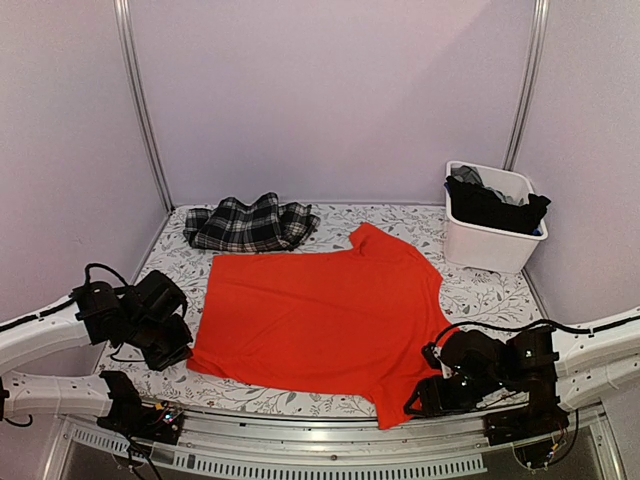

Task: Fold and stack the mixed laundry pile
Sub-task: Pick up the flattened T-shirt from the center of the board.

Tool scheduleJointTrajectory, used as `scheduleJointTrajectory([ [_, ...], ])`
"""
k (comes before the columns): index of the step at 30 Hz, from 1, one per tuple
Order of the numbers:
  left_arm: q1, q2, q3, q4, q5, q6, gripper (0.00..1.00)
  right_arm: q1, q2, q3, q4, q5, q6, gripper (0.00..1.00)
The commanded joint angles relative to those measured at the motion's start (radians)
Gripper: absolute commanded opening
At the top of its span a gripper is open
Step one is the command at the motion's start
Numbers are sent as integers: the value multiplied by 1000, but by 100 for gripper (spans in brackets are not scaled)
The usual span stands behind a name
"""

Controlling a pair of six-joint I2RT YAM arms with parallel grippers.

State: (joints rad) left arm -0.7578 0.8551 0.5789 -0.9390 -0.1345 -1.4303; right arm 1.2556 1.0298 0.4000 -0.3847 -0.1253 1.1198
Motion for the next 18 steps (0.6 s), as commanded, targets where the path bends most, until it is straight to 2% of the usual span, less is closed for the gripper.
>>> scheduleJointTrajectory([
  [1, 14, -1, -1, -1, 4, -7, 0, -8, 19, -8, 44, 67, 54, 65],
  [9, 18, -2, -1, -3, 1, -2, 0, -24, 81, -7, 75, 70, 68, 53],
  [10, 18, -1, -2, -3, 2, -1, 0, -24, 90, -11, 86, 62, 66, 49],
  [15, 21, -4, -1, -5, 3, 1, 0, -23, 98, -8, 99, 38, 60, 2],
  [18, 20, -10, 8, -7, 9, 12, 0, -24, 52, 31, 58, 40, 51, 0],
])
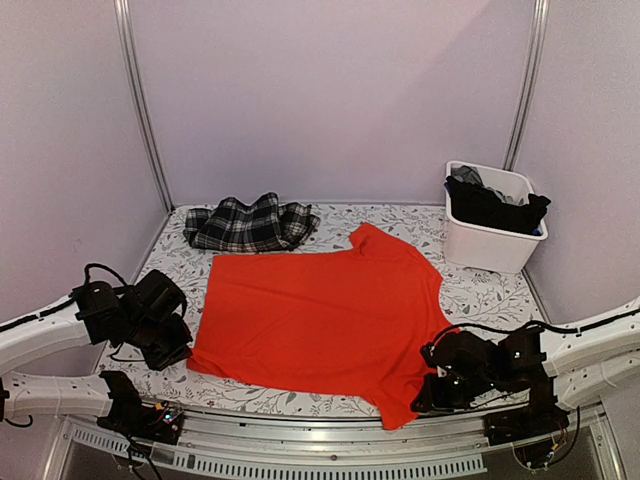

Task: Fold and stack the mixed laundry pile
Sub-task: Pick up the flattened T-shirt from the center of the board.

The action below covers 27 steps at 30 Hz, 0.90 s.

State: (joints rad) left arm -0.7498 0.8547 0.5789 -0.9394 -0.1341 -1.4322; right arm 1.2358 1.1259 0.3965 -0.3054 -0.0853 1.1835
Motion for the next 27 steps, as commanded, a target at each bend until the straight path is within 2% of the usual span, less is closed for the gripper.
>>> scheduleJointTrajectory([
  [1, 13, -7, 17, -8, 13, 25, 0, -4, -57, 56, -44, 5, -16, 0],
  [7, 13, -2, 89, -54, -13, 51, 0, -16, -172, 164, -153, 53, -38, 0],
  [14, 27, 36, 119, -41, -41, 96, 0, -178, -263, 171, -201, 0, -104, 0],
  [27, 137, 114, 105, 52, -55, 292, 0, -431, -143, 228, -184, -99, -326, 0],
])
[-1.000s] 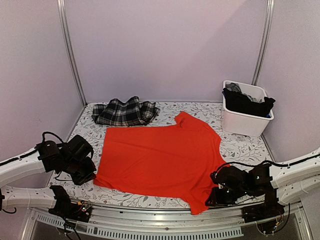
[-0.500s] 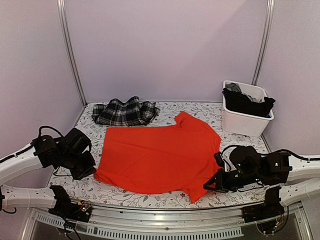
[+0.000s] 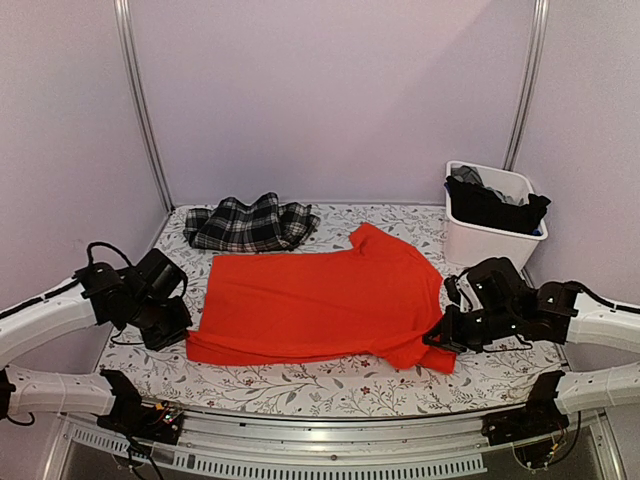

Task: Fold and stack the mixed laundry pile
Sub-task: Pick up the flattened T-shirt from the center of the board, then fold the flattened T-shirt at the center of the board.

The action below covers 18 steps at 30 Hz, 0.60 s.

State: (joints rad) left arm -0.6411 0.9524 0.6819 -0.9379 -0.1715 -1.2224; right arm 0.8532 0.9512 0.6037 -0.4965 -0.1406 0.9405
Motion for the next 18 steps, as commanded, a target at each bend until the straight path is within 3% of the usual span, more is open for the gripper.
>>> scheduleJointTrajectory([
  [1, 33, 24, -1, 66, -11, 95, 0, -59, 41, 22, 13, -55, -99, 0],
  [18, 138, 238, 31, 255, -15, 305, 0, -213, 346, 135, 131, -197, -325, 0],
])
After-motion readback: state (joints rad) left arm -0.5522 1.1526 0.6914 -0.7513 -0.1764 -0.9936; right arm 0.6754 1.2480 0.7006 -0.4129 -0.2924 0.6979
